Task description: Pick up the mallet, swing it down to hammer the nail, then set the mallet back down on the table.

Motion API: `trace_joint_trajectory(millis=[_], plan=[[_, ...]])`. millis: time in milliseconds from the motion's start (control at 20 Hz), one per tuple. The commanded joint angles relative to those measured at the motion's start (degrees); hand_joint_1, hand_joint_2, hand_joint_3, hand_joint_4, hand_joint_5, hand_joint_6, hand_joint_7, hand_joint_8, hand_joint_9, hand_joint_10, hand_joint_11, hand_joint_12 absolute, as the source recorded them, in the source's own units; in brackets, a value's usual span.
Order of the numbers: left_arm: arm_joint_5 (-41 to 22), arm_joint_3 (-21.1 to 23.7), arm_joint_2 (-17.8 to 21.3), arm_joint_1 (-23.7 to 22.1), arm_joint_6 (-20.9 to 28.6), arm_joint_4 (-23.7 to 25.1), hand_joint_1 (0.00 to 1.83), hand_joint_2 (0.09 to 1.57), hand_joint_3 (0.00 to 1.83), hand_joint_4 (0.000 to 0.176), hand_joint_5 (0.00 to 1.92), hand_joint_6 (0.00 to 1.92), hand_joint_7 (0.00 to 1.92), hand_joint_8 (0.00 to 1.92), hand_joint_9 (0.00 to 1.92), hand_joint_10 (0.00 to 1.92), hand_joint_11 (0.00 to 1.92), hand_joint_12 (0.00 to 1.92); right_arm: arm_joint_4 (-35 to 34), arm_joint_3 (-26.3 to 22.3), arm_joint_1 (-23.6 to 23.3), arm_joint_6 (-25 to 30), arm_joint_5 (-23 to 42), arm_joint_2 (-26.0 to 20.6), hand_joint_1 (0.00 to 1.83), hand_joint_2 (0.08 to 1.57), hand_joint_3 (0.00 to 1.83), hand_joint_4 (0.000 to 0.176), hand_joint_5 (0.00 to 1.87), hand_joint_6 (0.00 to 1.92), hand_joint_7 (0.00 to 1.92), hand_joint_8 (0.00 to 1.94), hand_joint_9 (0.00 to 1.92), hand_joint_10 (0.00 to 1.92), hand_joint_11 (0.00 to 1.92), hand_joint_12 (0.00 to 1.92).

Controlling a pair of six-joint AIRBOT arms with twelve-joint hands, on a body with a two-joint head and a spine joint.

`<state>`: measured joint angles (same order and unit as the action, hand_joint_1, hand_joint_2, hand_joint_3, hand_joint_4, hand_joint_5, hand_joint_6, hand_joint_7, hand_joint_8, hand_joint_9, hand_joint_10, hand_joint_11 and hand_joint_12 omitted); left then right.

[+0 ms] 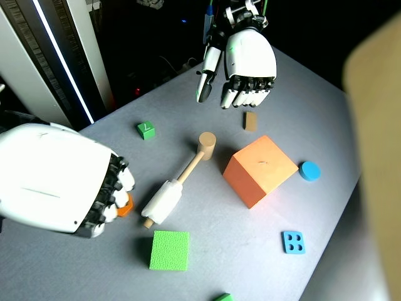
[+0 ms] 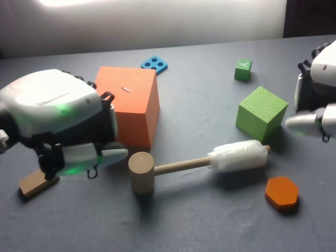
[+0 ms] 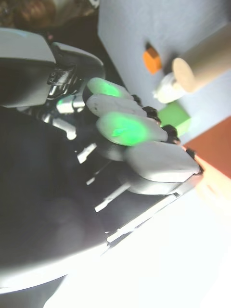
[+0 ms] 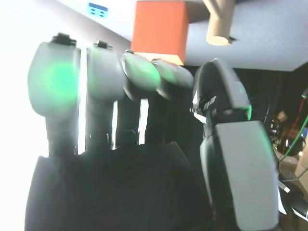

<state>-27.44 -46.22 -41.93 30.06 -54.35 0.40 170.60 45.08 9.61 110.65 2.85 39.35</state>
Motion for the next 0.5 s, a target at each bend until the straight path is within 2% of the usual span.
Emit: trace_joint_trajectory(millis=[0, 50, 100, 150, 250, 350, 450], plan=[[-4.9, 0.3, -0.1, -0.5, -0.1, -0.2, 1.09, 1.4, 0.0, 0.176, 1.46, 1.92, 1.59, 1.92, 1.64, 1.92, 1.6, 1.92, 2.0, -0.3, -0.2, -0.4, -6.5, -0.6, 0.8, 1.45, 0.0, 0.0, 1.41, 1.92, 1.54, 1.94, 1.59, 1.92, 1.7, 1.92], [-4.9, 0.4, -0.4, -0.5, -0.1, -0.2, 1.1, 1.39, 0.0, 0.176, 1.45, 1.92, 1.57, 1.92, 1.61, 1.92, 1.58, 1.92, 2.0, -0.4, -0.2, -0.7, -6.9, -0.7, 0.91, 1.44, 0.0, 0.0, 1.42, 1.92, 1.55, 1.94, 1.6, 1.92, 1.7, 1.92], [-4.9, 0.5, -0.7, -0.5, -0.1, -0.2, 1.14, 1.35, 0.0, 0.176, 1.45, 1.92, 1.56, 1.92, 1.61, 1.92, 1.61, 1.92, 2.0, -0.6, -0.1, -1.1, -7.7, -1.0, 0.96, 1.43, 0.0, 0.0, 1.41, 1.92, 1.57, 1.94, 1.62, 1.92, 1.73, 1.92], [-5.0, 0.6, -1.0, -0.5, -0.1, -0.2, 1.11, 1.35, 0.0, 0.176, 1.45, 1.92, 1.56, 1.92, 1.61, 1.92, 1.61, 1.92, 2.0, -0.9, -0.1, -1.8, -8.6, -1.5, 0.98, 1.42, 0.0, 0.0, 1.42, 1.92, 1.58, 1.94, 1.63, 1.92, 1.73, 1.92], [-5.0, 0.8, -1.0, -0.4, -0.1, -0.2, 1.02, 1.35, 0.0, 0.176, 1.39, 1.92, 1.57, 1.92, 1.6, 1.92, 1.61, 1.92, 2.0, -1.3, 0.1, -2.8, -10.3, -2.3, 0.98, 1.42, 0.0, 0.0, 1.41, 1.92, 1.57, 1.94, 1.63, 1.92, 1.73, 1.92], [-5.0, 0.8, -1.0, -0.4, -0.1, -0.2, 1.07, 1.32, 0.0, 0.176, 1.41, 1.92, 1.56, 1.92, 1.58, 1.92, 1.54, 1.92, 2.0, -1.7, 0.1, -3.9, -12.0, -2.8, 0.98, 1.41, 0.0, 0.0, 1.38, 1.92, 1.53, 1.94, 1.59, 1.92, 1.68, 1.92], [-5.0, 0.8, -1.0, -0.4, -0.1, -0.2, 1.01, 1.35, 0.0, 0.176, 1.4, 1.92, 1.54, 1.92, 1.56, 1.92, 1.52, 1.92, 2.0, -1.9, 0.2, -7.6, -12.9, -2.9, 0.96, 1.41, 0.0, 0.0, 1.35, 1.92, 1.51, 1.94, 1.58, 1.92, 1.67, 1.92]])
